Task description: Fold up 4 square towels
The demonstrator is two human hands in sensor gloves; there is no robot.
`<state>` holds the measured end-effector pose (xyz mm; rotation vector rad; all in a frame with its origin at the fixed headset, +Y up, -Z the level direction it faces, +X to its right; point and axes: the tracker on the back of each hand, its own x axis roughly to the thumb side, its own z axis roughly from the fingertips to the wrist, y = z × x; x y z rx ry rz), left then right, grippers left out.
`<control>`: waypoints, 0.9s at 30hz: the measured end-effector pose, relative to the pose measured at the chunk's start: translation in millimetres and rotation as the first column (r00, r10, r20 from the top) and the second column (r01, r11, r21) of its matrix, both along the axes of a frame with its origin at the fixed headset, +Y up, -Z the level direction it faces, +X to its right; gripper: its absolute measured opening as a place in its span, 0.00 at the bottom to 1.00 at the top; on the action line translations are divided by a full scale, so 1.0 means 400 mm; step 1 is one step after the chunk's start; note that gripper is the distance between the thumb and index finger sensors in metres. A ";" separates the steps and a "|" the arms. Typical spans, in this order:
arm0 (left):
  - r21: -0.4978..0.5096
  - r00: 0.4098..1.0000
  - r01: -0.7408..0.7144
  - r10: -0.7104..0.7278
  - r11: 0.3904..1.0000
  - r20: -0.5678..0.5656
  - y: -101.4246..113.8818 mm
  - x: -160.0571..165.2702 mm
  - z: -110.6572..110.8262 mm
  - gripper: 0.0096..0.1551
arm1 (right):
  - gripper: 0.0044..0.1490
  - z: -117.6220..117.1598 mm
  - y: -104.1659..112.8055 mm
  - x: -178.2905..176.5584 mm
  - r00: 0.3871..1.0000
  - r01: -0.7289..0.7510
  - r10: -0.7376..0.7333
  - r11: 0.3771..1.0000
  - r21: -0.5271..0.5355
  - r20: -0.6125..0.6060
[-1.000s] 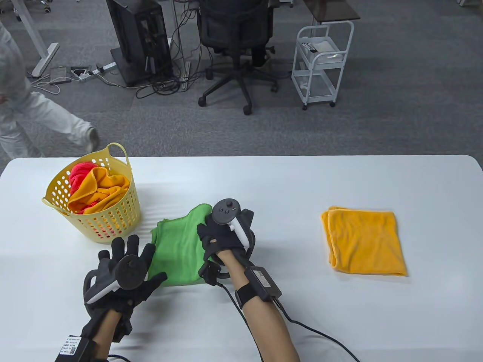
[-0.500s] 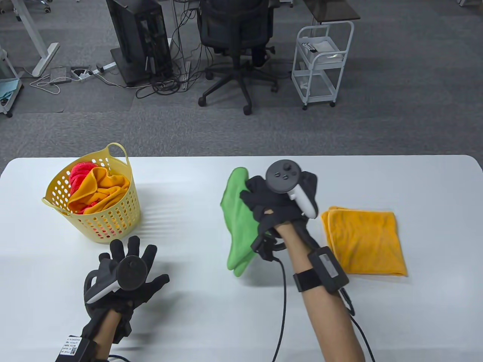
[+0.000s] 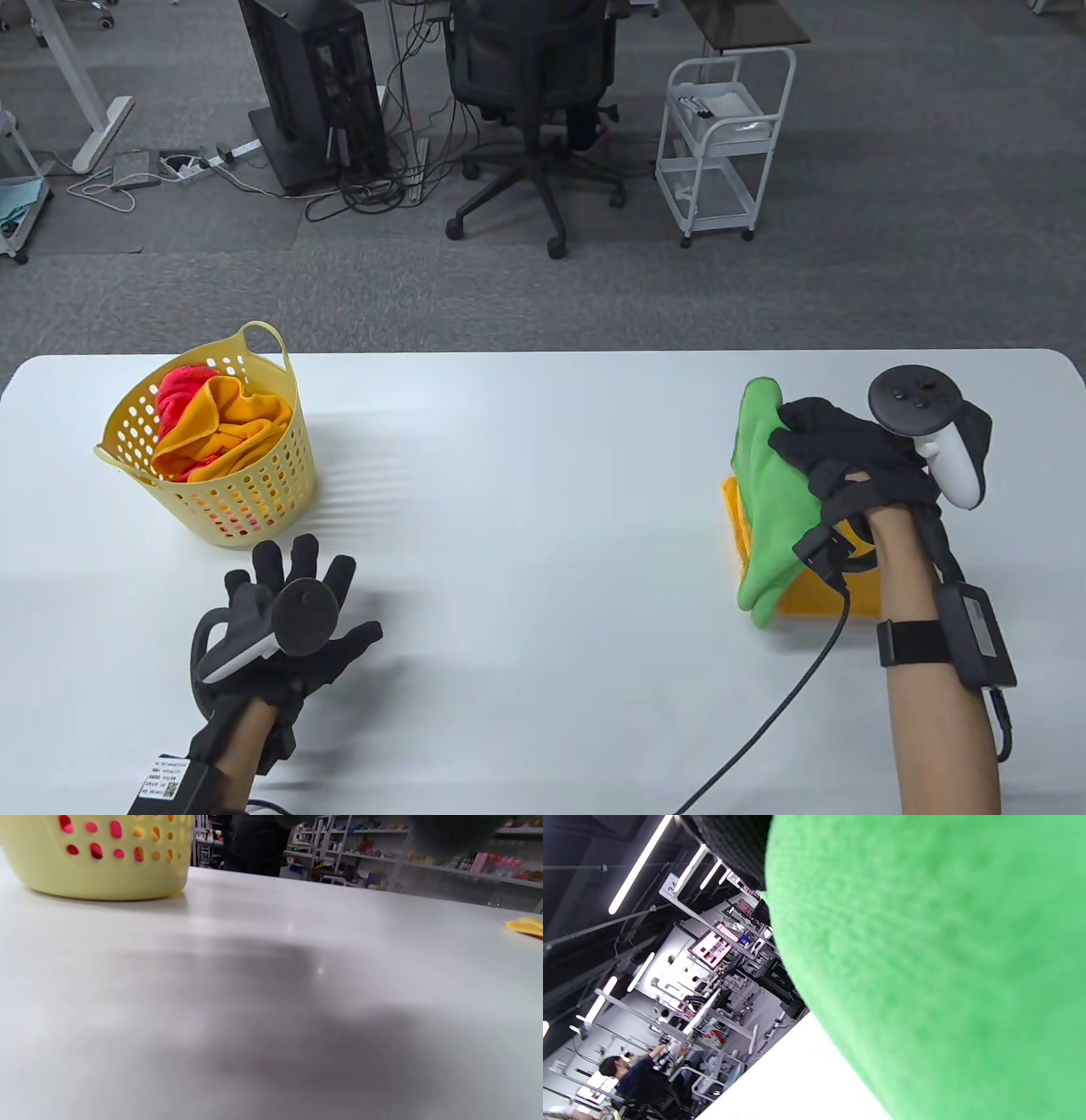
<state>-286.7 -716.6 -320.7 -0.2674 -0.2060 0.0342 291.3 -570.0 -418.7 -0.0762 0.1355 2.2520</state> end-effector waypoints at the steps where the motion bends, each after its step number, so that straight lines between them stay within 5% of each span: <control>1: -0.001 1.000 0.018 -0.018 1.000 0.005 0.000 0.005 0.002 0.54 | 0.29 -0.002 -0.007 0.012 1.000 0.012 -0.012 1.000 0.007 0.002; 9: -0.020 0.998 0.059 -0.059 0.998 0.003 -0.009 0.016 0.000 0.53 | 0.29 -0.060 -0.121 0.104 0.996 0.089 -0.088 0.995 -0.042 0.034; 14: -0.023 0.998 0.049 -0.049 0.999 -0.026 -0.010 0.002 -0.005 0.53 | 0.28 -0.087 -0.187 0.167 0.995 0.012 -0.001 0.994 -0.113 0.101; 27: -0.006 0.998 -0.005 0.005 1.000 -0.059 0.007 -0.023 -0.006 0.53 | 0.33 -0.027 -0.292 0.250 0.915 -0.234 0.293 0.945 -0.227 0.277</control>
